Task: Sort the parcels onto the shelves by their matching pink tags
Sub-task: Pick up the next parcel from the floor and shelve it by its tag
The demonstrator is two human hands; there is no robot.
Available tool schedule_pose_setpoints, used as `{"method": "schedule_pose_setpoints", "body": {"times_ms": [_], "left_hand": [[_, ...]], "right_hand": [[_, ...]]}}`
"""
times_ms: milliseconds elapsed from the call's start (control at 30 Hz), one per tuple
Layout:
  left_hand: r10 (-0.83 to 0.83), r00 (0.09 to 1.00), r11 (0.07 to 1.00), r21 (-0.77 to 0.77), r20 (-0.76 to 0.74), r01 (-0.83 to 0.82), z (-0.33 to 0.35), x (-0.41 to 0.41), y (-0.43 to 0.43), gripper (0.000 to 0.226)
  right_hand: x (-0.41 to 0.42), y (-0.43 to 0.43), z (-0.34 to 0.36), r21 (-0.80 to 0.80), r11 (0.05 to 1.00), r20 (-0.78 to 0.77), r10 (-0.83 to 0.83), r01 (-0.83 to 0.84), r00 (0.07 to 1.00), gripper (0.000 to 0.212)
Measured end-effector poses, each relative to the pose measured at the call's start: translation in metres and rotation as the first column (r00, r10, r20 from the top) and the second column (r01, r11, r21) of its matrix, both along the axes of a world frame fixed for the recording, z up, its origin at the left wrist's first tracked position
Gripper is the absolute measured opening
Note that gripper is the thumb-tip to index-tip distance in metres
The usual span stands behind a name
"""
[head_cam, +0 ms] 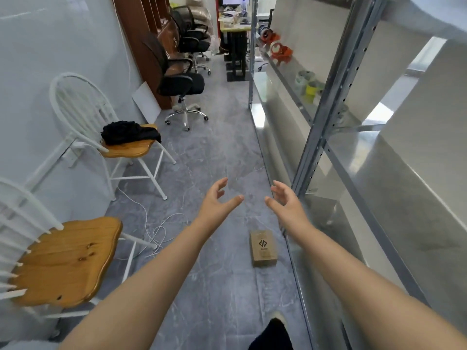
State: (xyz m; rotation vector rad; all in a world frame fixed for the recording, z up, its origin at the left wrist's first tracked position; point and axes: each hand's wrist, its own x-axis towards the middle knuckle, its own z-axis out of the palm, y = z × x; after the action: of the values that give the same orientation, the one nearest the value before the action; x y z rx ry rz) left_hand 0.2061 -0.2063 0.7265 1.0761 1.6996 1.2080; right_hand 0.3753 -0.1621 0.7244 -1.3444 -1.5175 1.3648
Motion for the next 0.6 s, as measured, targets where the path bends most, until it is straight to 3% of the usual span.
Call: {"method": "schedule_pose_setpoints", "body": {"times_ms": [233, 600], "left_hand": [[0.031, 0.999, 0.999, -0.031, 0.021, -0.03, -0.021, 0.002, 0.099, 0.068], [0.051, 0.996, 0.983, -0.179, 0.078, -0.036, -0.123, -0.027, 0.183, 0.063]], "right_hand": [[0.005, 0.113, -0.014, -0.006, 0.999, 0.017, 0.036, -0.036, 0.999, 0.058], [-0.01, 0.204, -0.111, -0.14, 0.99, 0.074, 0.003, 0.008, 0.997, 0.062]]}}
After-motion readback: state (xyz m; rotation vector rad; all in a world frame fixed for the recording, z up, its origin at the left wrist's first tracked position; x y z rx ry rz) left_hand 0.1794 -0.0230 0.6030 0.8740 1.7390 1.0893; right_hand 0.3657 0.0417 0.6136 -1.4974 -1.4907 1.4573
